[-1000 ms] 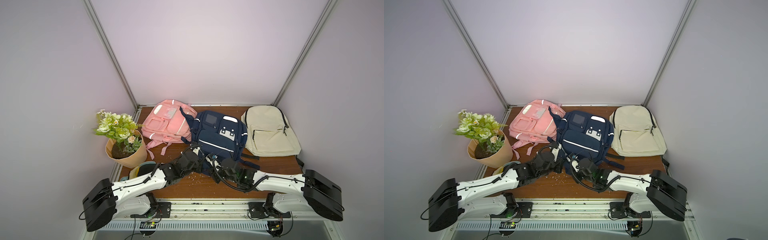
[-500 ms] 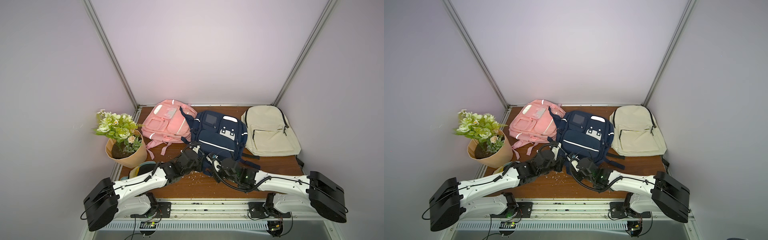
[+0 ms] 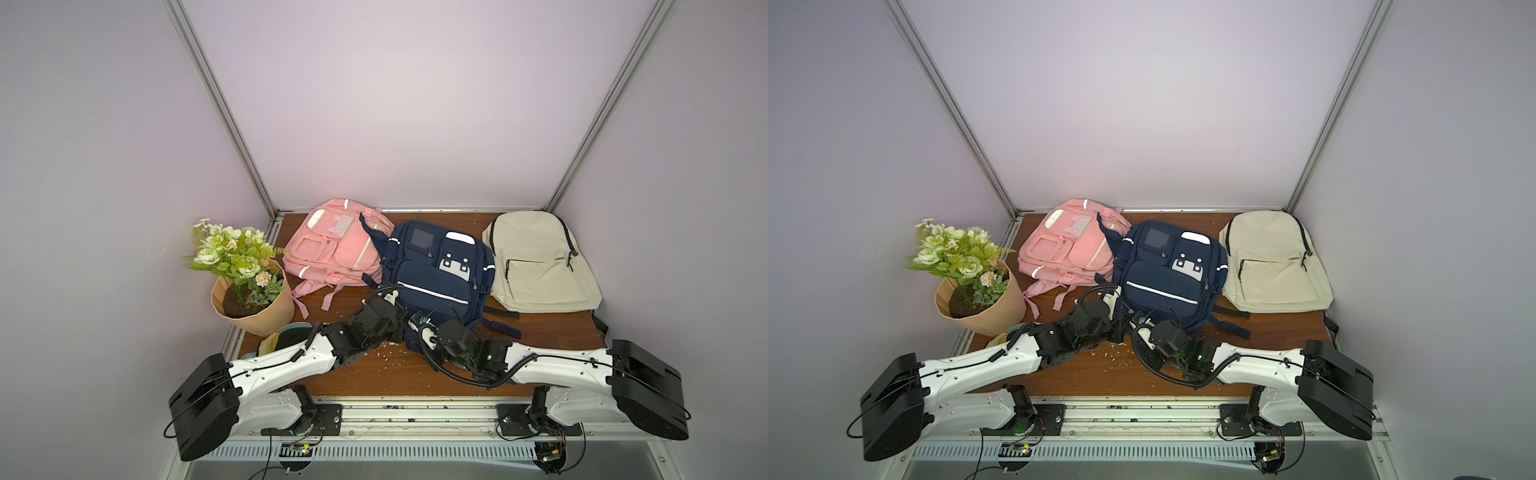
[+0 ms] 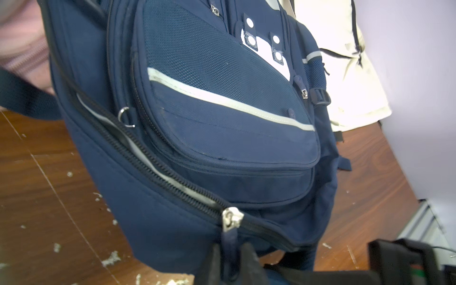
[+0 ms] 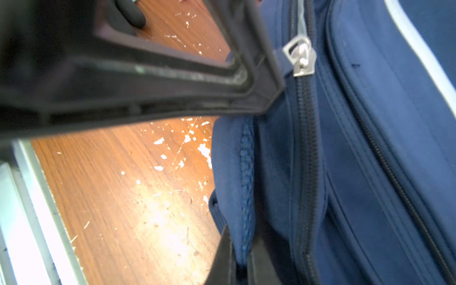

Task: Zip up the backpack
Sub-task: Zip the zipper on the backpack.

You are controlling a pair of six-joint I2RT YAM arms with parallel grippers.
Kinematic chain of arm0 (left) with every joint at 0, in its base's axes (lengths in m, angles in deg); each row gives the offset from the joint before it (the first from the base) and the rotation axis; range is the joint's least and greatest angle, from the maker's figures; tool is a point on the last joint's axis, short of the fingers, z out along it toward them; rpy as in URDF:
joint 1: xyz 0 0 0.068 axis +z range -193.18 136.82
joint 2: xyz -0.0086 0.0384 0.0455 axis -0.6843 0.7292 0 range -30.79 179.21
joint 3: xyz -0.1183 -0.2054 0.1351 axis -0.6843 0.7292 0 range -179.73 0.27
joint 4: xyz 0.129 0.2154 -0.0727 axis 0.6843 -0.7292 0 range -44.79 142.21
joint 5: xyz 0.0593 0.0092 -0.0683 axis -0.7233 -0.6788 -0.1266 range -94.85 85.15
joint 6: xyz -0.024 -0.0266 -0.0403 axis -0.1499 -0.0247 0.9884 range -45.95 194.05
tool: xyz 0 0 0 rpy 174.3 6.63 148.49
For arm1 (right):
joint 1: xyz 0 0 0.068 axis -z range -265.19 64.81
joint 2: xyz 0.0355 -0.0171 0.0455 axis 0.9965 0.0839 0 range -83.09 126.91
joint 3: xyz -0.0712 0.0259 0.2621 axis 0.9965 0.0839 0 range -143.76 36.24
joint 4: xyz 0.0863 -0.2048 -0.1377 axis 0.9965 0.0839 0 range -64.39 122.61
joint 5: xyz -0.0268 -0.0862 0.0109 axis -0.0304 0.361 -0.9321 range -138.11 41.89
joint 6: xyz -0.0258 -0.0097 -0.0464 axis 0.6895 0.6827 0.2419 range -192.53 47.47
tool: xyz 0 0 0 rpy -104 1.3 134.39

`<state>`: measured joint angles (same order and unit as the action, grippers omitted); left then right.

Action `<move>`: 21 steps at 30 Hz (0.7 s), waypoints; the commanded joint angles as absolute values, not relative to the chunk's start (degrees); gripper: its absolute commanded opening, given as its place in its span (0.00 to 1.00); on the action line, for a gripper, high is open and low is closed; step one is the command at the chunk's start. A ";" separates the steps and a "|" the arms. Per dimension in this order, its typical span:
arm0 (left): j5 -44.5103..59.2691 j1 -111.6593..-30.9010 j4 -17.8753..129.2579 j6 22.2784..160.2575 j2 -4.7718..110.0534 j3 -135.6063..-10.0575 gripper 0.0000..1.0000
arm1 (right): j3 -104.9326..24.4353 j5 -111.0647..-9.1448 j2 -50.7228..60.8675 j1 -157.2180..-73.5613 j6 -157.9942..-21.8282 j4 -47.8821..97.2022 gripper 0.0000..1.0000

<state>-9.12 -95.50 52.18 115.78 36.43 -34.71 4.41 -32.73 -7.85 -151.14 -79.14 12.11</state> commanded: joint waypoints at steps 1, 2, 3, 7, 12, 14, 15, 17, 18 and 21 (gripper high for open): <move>-7.41 -94.86 54.27 115.74 34.46 -35.16 0.20 | 2.22 -30.89 -6.96 -151.81 -79.69 10.84 0.00; -7.44 -94.90 54.66 116.15 34.05 -34.99 0.22 | 2.34 -30.72 -6.89 -151.83 -79.82 10.67 0.00; -7.77 -94.88 54.55 116.41 33.74 -34.84 0.23 | 2.40 -30.63 -6.97 -151.85 -79.99 10.52 0.00; -8.02 -94.69 53.79 116.22 34.32 -34.46 0.23 | 2.28 -30.59 -7.59 -151.79 -80.00 10.20 0.00; -9.64 -94.68 51.05 116.63 35.26 -34.38 0.23 | 2.14 -28.92 -7.97 -151.81 -79.90 10.77 0.00; -11.30 -94.69 48.50 116.59 35.07 -34.36 0.30 | 2.23 -28.60 -8.21 -151.81 -79.91 11.02 0.00; -11.90 -94.69 47.35 116.56 34.98 -34.51 0.35 | 2.23 -28.67 -8.18 -151.76 -79.91 11.02 0.00; -11.43 -94.99 46.80 116.02 35.12 -34.51 0.38 | 2.23 -28.82 -7.94 -151.81 -80.05 10.93 0.00; -11.12 -95.36 47.03 115.99 35.47 -34.55 0.38 | 2.16 -28.88 -7.72 -151.81 -80.08 10.80 0.00; -10.78 -96.52 48.13 115.81 37.24 -35.08 0.38 | 1.80 -29.01 -7.22 -151.81 -80.15 10.58 0.00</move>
<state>-9.95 -95.61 49.16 115.85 35.80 -34.64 4.32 -30.30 -6.60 -151.51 -79.38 11.74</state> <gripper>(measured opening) 0.382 0.095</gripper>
